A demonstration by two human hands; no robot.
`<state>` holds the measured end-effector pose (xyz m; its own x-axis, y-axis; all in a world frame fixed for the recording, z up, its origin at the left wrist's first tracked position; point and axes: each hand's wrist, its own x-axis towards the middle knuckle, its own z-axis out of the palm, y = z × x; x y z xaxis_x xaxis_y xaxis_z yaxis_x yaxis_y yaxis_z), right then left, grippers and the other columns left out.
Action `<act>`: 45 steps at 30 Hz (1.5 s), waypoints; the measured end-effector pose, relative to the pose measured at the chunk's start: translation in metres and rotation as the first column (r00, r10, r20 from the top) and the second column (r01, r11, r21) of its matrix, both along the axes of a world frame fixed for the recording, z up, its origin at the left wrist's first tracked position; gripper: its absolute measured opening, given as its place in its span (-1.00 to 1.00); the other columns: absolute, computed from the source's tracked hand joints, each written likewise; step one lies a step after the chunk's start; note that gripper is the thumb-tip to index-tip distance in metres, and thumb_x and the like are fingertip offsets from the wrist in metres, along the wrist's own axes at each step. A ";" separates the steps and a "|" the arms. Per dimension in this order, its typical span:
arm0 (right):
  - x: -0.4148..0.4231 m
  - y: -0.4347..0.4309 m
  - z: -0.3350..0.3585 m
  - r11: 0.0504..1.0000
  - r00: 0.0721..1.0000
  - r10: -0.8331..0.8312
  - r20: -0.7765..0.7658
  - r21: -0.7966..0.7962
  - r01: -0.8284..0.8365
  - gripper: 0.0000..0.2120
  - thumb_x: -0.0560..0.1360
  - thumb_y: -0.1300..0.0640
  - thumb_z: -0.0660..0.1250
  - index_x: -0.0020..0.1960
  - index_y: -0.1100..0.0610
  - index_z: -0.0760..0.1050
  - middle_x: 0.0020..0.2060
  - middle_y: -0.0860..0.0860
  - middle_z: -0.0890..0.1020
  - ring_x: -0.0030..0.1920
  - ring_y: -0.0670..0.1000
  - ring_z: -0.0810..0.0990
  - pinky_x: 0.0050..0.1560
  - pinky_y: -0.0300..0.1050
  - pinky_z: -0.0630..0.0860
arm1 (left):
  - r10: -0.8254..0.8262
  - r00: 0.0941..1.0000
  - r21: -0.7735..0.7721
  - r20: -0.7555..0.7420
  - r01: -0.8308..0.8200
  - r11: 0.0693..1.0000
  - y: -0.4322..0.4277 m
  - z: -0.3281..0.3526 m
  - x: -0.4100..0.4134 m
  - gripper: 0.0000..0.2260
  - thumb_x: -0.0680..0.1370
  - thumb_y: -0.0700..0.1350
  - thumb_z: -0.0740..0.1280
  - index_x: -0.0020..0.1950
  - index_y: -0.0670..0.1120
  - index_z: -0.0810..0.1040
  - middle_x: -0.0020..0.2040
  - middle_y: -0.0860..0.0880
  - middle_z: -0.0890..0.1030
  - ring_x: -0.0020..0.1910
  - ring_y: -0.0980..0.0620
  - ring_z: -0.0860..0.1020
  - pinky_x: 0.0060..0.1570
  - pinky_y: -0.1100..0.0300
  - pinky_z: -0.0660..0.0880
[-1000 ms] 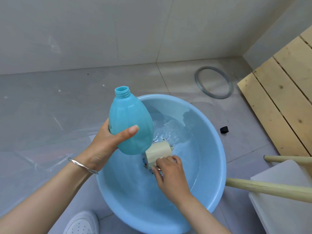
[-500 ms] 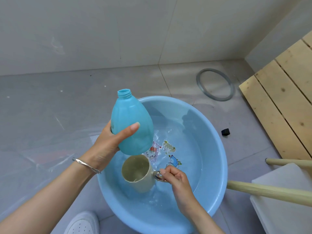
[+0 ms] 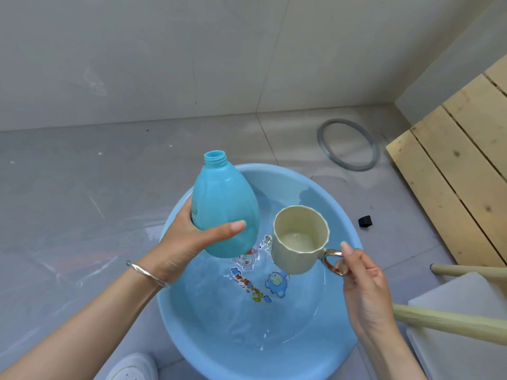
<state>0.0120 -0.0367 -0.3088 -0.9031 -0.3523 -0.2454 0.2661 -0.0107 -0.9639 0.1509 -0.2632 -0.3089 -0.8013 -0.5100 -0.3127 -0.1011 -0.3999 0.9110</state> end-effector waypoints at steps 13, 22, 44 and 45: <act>-0.007 0.004 0.059 0.987 0.979 0.070 -0.189 0.153 -0.041 -0.42 0.05 -0.34 0.54 -0.49 0.07 0.29 -0.41 0.12 0.20 -0.38 -0.06 0.22 -0.34 -0.40 0.33 | -0.109 0.968 -0.653 0.226 0.234 0.720 0.002 -0.035 0.014 -0.26 0.13 -0.03 0.64 0.23 0.14 0.40 0.09 0.22 0.53 0.09 0.21 0.52 0.04 0.39 0.45; 0.004 -0.003 0.081 0.945 0.945 0.175 -0.277 0.318 -0.082 -0.66 0.40 0.25 0.38 -0.41 0.31 0.28 -0.68 -0.11 0.35 -0.56 -0.19 0.41 -0.34 -0.44 0.35 | -0.124 0.952 -0.723 0.279 0.293 0.626 0.008 -0.053 0.020 -0.26 0.12 0.14 0.55 0.24 0.23 0.34 0.12 0.23 0.47 0.11 0.15 0.48 0.12 0.18 0.46; 0.015 -0.008 0.111 0.874 0.839 0.258 -0.479 0.486 0.009 -0.63 0.37 0.17 0.47 -0.45 0.24 0.34 -0.64 -0.11 0.23 -0.54 -0.11 0.18 -0.53 -0.37 0.10 | -0.143 0.957 -0.688 0.251 0.280 0.669 0.016 -0.057 0.024 -0.27 0.13 0.07 0.58 0.24 0.17 0.36 0.11 0.16 0.49 0.10 0.18 0.48 0.09 0.38 0.40; 0.016 -0.008 0.113 0.872 0.838 0.257 -0.481 0.489 0.013 -0.64 0.37 0.16 0.47 -0.43 0.23 0.34 -0.65 -0.12 0.22 -0.55 -0.11 0.18 -0.53 -0.38 0.10 | -0.144 0.958 -0.689 0.250 0.280 0.669 0.016 -0.057 0.024 -0.27 0.13 0.08 0.57 0.24 0.16 0.36 0.11 0.16 0.50 0.10 0.17 0.48 0.09 0.36 0.40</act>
<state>0.0282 -0.0452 -0.1959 -0.8953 -0.4376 0.0835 -0.3026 0.4597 -0.8349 0.1749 -0.2469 -0.3654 -0.8888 -0.4541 -0.0616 -0.2707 0.4117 0.8702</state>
